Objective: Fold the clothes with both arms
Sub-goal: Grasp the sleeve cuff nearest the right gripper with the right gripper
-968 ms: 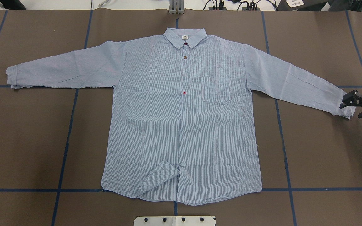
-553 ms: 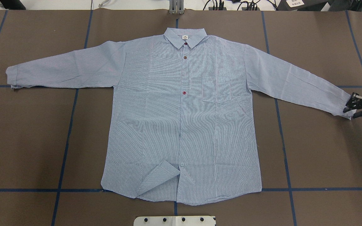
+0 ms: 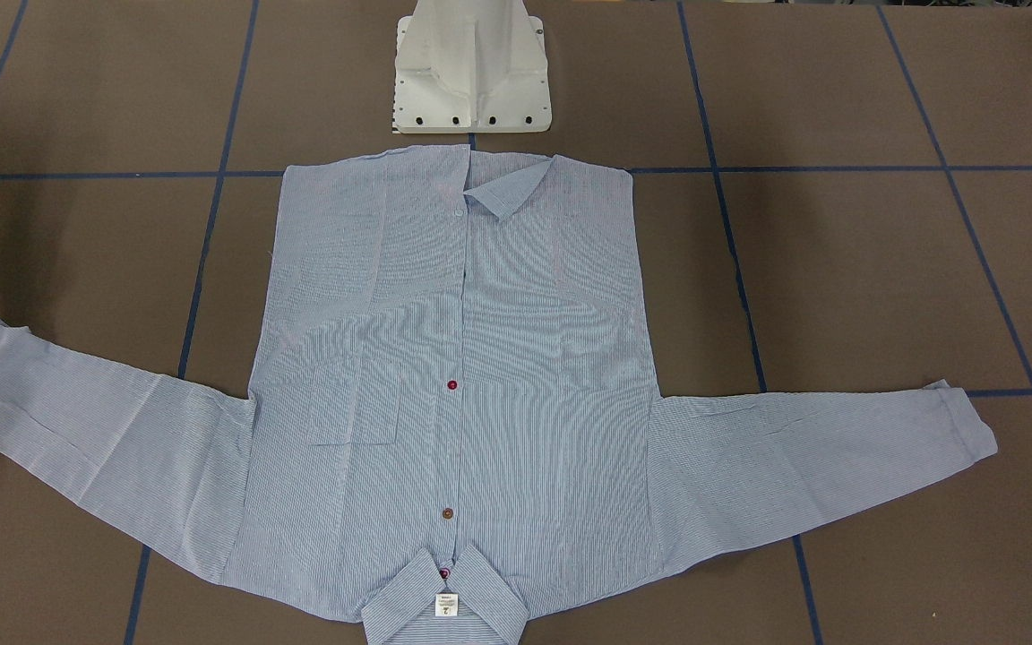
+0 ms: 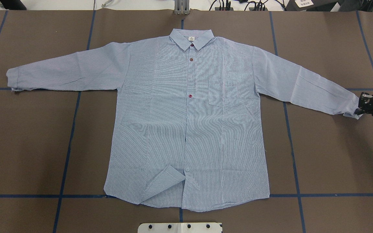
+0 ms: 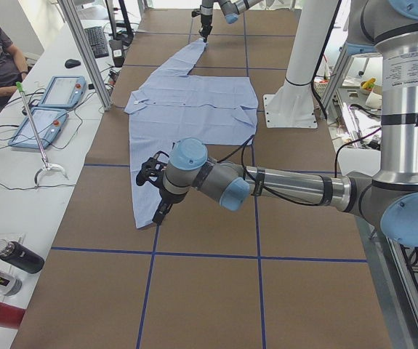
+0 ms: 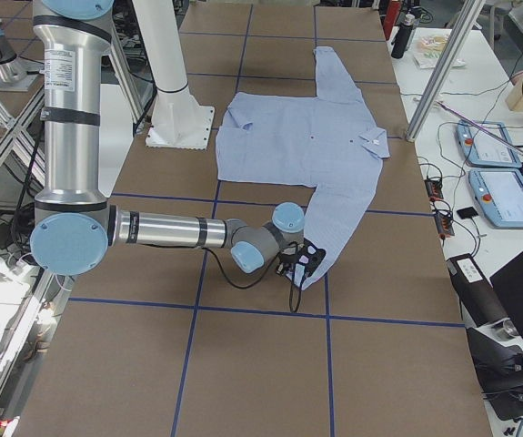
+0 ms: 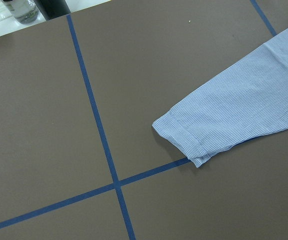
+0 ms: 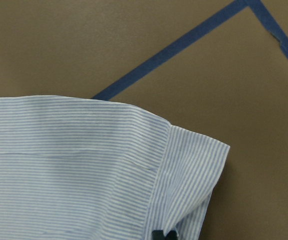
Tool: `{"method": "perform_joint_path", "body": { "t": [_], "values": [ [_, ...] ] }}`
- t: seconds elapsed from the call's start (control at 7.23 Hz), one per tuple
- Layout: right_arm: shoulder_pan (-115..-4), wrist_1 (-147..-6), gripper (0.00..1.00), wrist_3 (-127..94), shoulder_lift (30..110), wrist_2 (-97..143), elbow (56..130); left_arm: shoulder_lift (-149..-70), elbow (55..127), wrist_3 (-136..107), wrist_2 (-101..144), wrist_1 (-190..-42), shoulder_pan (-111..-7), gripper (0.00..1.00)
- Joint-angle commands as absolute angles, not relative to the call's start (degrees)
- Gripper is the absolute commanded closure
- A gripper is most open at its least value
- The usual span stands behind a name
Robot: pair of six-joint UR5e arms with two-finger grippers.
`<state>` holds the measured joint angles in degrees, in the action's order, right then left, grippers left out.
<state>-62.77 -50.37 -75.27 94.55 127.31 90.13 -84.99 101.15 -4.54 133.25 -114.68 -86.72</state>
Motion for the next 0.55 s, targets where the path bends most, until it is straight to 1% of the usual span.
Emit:
{"method": "perform_joint_path", "body": {
  "t": [0.0,0.14,0.41],
  "values": [
    [-62.0,-52.9,1.00,-75.4,91.6,127.3,95.4,-85.0,101.2,-4.6,133.2,-114.7,-86.7,0.00],
    [-58.8,-56.3,1.00,-75.4,84.7,126.8,95.1,-85.0,101.2,-4.6,133.3,-114.7,-86.7,0.00],
    [-53.3,-71.9,1.00,-75.2,65.2,122.3,91.7,-85.0,101.2,-4.5,133.3,-114.7,-86.7,0.00]
  ]
}}
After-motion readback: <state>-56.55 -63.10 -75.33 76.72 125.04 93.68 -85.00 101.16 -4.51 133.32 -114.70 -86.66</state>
